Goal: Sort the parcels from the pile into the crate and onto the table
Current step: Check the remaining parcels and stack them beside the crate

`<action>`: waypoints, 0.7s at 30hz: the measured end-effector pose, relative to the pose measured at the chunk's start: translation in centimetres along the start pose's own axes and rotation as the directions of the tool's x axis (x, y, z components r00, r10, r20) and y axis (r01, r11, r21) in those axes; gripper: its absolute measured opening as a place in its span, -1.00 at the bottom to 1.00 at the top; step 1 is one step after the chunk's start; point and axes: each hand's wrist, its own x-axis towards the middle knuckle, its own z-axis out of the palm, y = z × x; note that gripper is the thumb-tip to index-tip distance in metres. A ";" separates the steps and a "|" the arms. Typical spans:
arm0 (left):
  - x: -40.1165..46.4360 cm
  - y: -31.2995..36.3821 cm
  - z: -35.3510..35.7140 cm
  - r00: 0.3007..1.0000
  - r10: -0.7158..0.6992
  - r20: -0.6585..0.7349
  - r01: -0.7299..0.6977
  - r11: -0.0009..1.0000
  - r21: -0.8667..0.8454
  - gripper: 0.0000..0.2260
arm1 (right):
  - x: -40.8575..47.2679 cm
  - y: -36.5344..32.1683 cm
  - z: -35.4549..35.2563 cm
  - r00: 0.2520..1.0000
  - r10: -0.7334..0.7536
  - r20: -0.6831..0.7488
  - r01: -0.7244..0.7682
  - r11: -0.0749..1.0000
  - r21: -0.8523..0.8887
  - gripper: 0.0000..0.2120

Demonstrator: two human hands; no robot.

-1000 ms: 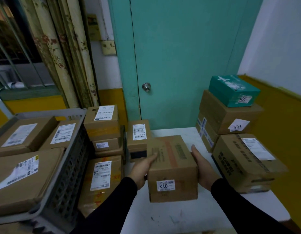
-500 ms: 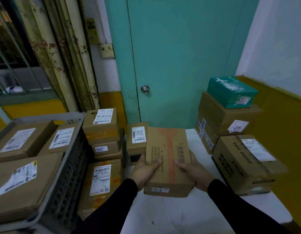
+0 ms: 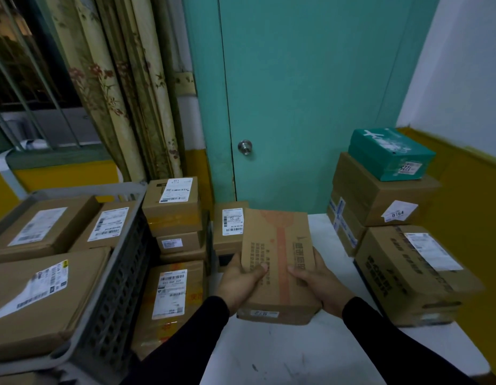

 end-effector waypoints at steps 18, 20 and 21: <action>0.1 0.5 0.7 0.990 0.010 -0.137 -0.014 0.999 -0.031 -0.58 | 0.0 -1.2 1.1 0.985 -0.050 -0.167 0.039 0.997 -0.069 -0.43; 0.0 0.8 0.7 0.986 0.012 -0.167 -0.013 1.000 -0.006 -0.61 | -0.1 -1.1 1.4 0.987 -0.037 -0.155 0.028 0.998 -0.057 -0.53; 0.1 0.8 0.7 0.985 0.012 -0.174 -0.010 1.000 0.012 -0.61 | -0.3 -1.0 1.6 0.989 -0.031 -0.144 0.024 0.998 -0.053 -0.59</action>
